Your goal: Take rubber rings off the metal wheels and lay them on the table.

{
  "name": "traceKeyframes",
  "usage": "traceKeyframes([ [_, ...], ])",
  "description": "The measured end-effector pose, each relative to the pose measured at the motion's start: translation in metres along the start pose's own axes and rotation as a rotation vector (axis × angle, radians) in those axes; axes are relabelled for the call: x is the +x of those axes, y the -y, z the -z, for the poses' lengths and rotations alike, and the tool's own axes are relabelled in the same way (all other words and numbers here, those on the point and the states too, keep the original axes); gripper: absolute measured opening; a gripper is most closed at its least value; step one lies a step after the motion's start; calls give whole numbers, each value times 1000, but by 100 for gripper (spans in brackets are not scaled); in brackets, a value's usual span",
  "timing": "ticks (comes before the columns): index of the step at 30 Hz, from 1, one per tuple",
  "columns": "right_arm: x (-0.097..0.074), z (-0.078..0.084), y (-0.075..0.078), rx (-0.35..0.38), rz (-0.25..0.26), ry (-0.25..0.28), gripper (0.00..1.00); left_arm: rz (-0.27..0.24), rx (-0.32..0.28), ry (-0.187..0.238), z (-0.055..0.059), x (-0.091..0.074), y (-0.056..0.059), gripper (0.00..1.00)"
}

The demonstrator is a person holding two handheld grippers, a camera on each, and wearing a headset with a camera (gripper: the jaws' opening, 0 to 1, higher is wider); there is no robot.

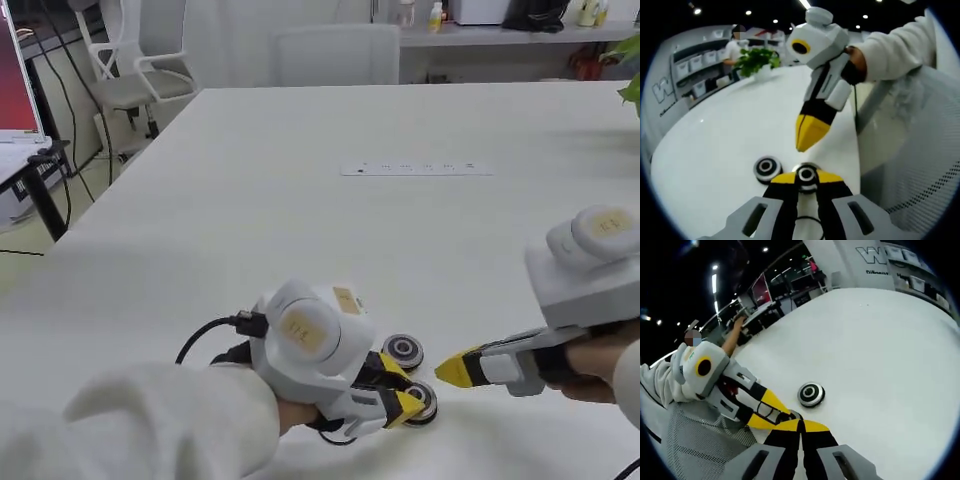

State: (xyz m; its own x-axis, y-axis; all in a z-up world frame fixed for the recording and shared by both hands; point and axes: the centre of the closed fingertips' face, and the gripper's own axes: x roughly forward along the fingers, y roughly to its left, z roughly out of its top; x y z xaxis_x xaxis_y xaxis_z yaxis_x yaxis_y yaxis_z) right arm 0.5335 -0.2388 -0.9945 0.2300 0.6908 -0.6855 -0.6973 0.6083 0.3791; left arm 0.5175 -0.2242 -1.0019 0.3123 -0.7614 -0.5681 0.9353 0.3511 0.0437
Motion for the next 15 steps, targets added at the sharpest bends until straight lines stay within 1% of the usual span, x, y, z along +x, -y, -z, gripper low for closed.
traceKeyframes([
  [1, -1, 2, 3, -9, 12, -12, 0, 0, 0, 0, 0, 0, 0, 14],
  [3, 0, 6, 0, -2, -13, -28, 0, 0, 0, 0, 0, 0, 0, 14],
  [4, 1, 10, -6, -68, -54, -50, 0, 0, -1, 1, 0, 0, 0, 14],
  [5, 2, 15, -7, -114, -58, -71, 0, 0, -1, 1, 0, 0, 0, 14],
  [6, 3, 19, -7, -181, -53, -93, 0, 0, -1, 1, 0, 0, 0, 14],
  [7, 6, 23, -10, -275, -63, -110, 0, 0, -1, 2, 0, 0, 0, 14],
  [8, 8, 28, -13, -319, -65, -126, 2, 0, -2, 2, 0, 0, 0, 14],
  [10, 14, 29, -19, -363, -90, -121, 22, 0, 0, 2, 0, 0, 0, 14],
  [11, 16, 29, -24, -397, -109, -125, 28, 0, -1, 2, 0, 0, 0, 14],
  [12, 17, 29, -24, -414, -95, -124, 26, 0, -1, 3, 0, 0, 0, 14],
  [13, 19, 28, -20, -459, -62, -128, 25, 0, -2, 5, 0, 0, 0, 14],
  [14, 20, 30, -19, -484, -48, -141, 24, 0, -3, 5, 0, 0, 0, 14],
  [15, 21, 30, -19, -492, -45, -140, 24, 0, -3, 6, 0, 0, 0, 14],
])
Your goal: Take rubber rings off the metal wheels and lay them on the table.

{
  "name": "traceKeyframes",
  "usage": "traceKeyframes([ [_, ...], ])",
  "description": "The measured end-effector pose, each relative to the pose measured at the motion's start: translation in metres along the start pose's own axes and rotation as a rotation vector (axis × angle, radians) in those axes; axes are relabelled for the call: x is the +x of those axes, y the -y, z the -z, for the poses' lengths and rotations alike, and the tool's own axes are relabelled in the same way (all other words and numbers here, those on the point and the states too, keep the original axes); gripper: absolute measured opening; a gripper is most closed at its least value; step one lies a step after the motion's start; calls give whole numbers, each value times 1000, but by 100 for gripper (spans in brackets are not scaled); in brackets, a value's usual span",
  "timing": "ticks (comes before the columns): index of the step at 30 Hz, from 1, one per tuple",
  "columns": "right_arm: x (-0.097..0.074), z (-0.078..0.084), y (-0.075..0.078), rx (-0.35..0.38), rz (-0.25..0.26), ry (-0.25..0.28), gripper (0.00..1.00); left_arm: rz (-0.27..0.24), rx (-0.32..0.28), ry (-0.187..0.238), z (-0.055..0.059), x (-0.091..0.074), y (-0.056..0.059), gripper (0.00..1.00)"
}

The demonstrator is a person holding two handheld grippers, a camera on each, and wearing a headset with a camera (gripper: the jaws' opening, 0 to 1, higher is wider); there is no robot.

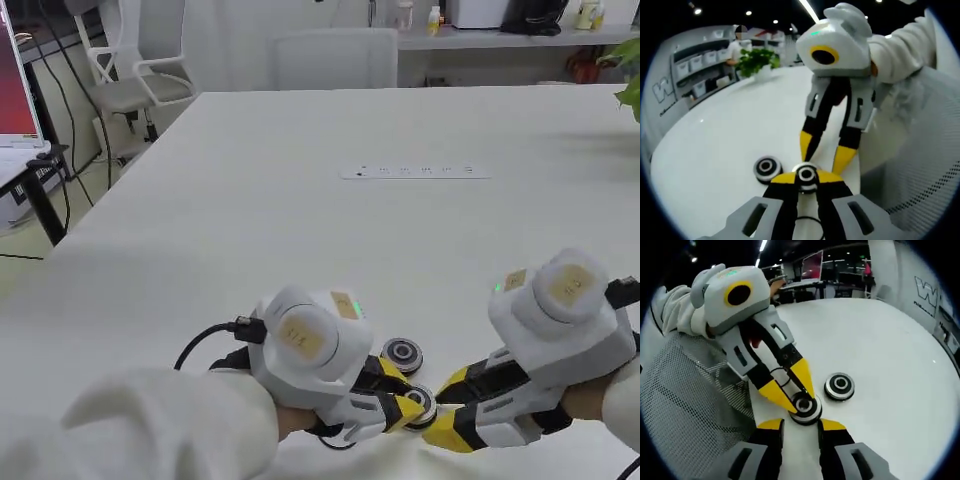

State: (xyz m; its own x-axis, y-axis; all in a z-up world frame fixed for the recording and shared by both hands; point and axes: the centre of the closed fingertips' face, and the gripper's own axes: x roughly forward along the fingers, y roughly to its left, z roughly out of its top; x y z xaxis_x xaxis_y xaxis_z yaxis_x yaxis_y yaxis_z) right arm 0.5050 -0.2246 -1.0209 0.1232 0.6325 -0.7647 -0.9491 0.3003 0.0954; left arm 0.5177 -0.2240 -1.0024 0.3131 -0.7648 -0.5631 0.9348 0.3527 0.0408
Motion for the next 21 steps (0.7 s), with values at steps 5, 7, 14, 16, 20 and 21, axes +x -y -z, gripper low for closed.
traceKeyframes([
  [5, 2, 1, 8, 20, 24, 9, 29, 0, 0, 0, 0, 0, 0, 14],
  [7, 2, -5, 7, 72, 1, 49, 28, 2, 1, 0, 0, 0, 0, 14],
  [14, 2, -1, 5, 9, -11, 35, 20, 1, -4, 1, 0, 0, 0, 14],
  [16, 1, -3, 6, 34, -12, 46, 19, 1, -5, 2, 0, 0, 0, 14],
  [20, -1, 1, 6, 58, -24, 36, 15, 1, -9, 2, 0, 0, 0, 14],
  [21, -1, 2, 6, 61, -25, 33, 13, 1, -9, 2, 0, 0, 0, 14],
])
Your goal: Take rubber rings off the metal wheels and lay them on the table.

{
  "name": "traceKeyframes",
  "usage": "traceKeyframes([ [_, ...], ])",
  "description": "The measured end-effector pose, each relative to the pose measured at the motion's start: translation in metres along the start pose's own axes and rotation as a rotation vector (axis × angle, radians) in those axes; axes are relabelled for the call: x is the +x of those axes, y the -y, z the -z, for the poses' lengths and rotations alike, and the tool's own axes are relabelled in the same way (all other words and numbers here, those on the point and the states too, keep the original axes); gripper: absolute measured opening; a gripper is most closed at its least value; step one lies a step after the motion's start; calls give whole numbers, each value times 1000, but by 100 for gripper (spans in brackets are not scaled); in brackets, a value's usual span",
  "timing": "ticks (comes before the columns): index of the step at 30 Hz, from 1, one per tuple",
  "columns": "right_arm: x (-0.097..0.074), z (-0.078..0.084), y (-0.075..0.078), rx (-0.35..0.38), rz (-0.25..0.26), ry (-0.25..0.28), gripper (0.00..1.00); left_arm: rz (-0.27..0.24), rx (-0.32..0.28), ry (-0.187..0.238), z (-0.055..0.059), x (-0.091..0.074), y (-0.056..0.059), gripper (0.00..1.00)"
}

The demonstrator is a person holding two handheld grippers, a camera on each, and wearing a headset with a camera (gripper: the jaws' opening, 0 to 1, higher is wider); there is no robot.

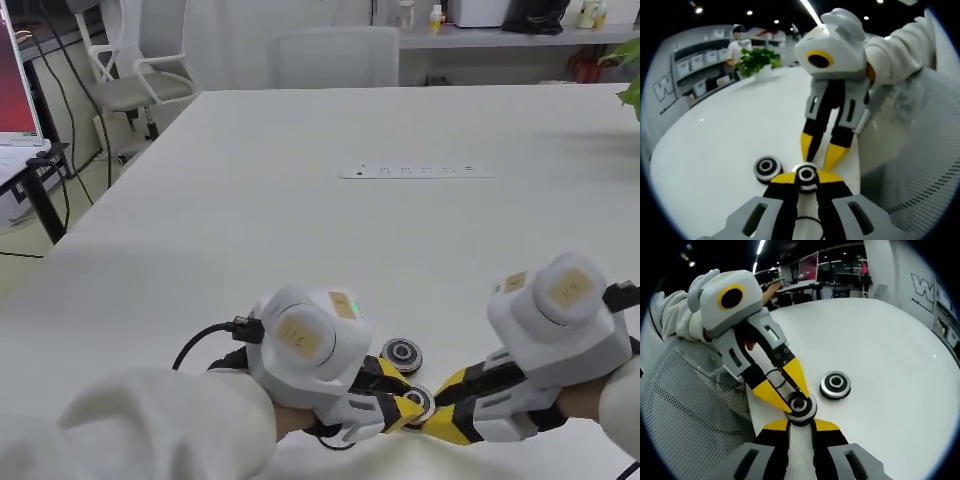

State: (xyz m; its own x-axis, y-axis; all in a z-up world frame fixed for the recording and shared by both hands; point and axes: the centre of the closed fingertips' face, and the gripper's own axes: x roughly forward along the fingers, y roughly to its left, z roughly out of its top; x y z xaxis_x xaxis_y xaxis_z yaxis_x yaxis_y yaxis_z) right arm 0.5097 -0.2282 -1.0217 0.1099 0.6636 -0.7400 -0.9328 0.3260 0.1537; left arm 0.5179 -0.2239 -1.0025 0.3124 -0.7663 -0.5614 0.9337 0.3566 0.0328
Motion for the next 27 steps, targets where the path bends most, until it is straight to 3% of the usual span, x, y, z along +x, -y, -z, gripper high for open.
traceKeyframes([
  [1, 0, 1, 0, 6, -1, -3, 11, -1, -1, 0, 0, 0, 0, 14],
  [2, -1, 6, 2, 4, 11, -28, 1, -1, -4, 1, 0, 0, 0, 14],
  [3, -2, 4, 4, -1, 13, -12, 0, -2, -6, 2, 0, 0, 0, 14],
  [8, 0, 4, 3, 10, 20, -16, 0, -2, -8, 2, 0, 0, 0, 14],
  [22, -9, 0, 7, 169, 16, -3, 0, -4, -6, 1, 0, -1, -1, 14],
  [25, -11, -1, 8, 222, 10, 15, 0, -6, -7, 1, 0, -1, -1, 14],
  [26, -11, -6, 6, 270, -3, 46, 0, -6, -7, 0, 0, -1, -1, 14],
  [27, -13, -5, 7, 302, -2, 37, 0, -7, -7, -1, 0, -1, -1, 13],
])
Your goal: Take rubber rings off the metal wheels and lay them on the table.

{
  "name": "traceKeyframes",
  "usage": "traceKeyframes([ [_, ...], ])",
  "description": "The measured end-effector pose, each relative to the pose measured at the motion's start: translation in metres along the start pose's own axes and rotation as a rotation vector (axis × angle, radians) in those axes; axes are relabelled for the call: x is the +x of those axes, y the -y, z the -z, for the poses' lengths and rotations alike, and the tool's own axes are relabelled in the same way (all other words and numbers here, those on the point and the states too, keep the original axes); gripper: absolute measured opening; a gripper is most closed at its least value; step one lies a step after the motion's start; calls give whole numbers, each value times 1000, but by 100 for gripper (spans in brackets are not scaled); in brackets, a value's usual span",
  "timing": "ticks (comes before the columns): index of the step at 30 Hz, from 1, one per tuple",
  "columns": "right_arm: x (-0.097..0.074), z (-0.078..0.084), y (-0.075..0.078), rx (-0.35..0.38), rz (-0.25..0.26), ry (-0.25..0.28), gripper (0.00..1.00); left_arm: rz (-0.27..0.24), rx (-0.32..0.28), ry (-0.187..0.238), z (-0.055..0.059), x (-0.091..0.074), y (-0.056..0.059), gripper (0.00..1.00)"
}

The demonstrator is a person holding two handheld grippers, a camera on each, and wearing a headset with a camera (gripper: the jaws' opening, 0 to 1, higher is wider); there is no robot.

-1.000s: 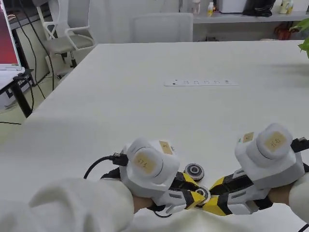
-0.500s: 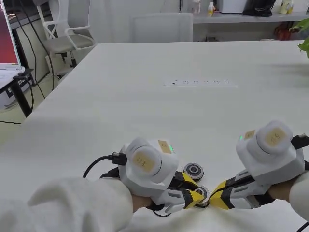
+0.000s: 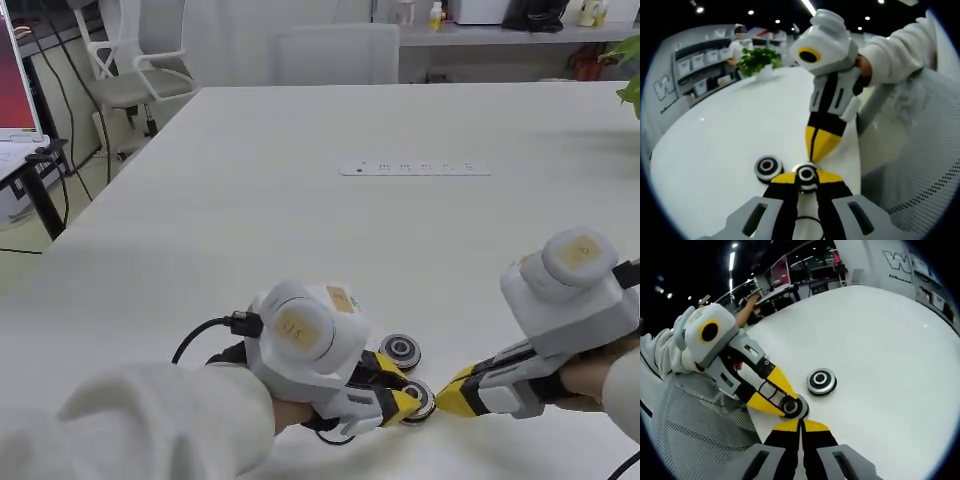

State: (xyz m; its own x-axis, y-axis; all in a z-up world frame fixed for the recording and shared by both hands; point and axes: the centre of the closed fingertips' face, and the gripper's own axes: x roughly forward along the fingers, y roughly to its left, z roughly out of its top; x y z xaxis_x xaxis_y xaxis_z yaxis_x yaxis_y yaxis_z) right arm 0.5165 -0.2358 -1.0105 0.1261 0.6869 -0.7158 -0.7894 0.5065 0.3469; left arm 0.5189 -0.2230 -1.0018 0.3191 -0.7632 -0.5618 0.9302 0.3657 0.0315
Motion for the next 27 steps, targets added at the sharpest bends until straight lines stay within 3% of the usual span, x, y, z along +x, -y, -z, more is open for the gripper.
traceKeyframes([
  [5, 0, -1, -4, 17, -16, 8, 0, 0, 2, -2, 0, 0, 0, 13],
  [7, -1, -2, -6, 56, -33, 16, 0, 2, 3, -4, 0, 0, 0, 13],
  [27, 1, -7, -13, 125, -69, 34, 0, -2, 8, -12, 2, -1, -1, 13],
])
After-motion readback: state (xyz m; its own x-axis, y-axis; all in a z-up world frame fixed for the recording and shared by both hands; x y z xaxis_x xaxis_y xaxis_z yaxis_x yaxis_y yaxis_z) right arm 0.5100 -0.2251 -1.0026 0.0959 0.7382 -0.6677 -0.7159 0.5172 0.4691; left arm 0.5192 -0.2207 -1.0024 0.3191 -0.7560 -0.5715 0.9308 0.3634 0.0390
